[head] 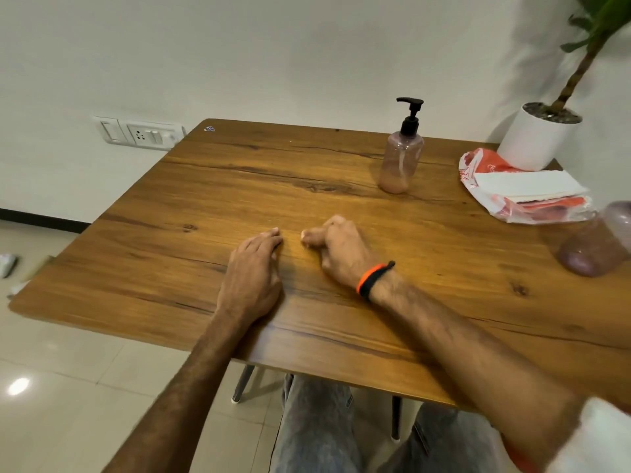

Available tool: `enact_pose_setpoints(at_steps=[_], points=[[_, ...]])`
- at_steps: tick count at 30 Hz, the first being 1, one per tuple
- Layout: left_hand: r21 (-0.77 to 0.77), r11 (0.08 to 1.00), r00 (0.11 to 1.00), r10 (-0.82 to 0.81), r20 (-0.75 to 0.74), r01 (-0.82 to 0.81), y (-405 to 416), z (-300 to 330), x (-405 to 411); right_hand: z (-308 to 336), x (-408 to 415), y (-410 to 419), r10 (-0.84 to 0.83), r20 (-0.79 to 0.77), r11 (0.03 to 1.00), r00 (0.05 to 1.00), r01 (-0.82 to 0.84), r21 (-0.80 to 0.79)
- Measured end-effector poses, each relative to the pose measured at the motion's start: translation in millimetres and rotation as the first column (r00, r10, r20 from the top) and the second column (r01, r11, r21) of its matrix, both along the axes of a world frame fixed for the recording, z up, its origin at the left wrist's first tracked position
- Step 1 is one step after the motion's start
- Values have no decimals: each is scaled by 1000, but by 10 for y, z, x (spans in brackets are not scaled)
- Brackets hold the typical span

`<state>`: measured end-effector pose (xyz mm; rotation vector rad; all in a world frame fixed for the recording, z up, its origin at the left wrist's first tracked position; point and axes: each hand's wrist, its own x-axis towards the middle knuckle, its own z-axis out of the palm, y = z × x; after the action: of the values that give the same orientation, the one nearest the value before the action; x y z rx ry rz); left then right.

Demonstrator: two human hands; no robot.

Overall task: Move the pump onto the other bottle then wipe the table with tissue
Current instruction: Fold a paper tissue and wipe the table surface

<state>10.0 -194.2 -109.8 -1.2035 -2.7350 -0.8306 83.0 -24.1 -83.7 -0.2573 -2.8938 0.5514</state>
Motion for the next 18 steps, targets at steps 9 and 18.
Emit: enact_pose_setpoints(at_steps=[9,18], points=[[-4,1000,1000,-5,6,5,-5,13,18,3,513,-184,165,-11,986,986,-164,22],[9,1000,1000,-10,19,10,-28,30,31,-109,243,1536,-524,-70,852,849,522,-50]])
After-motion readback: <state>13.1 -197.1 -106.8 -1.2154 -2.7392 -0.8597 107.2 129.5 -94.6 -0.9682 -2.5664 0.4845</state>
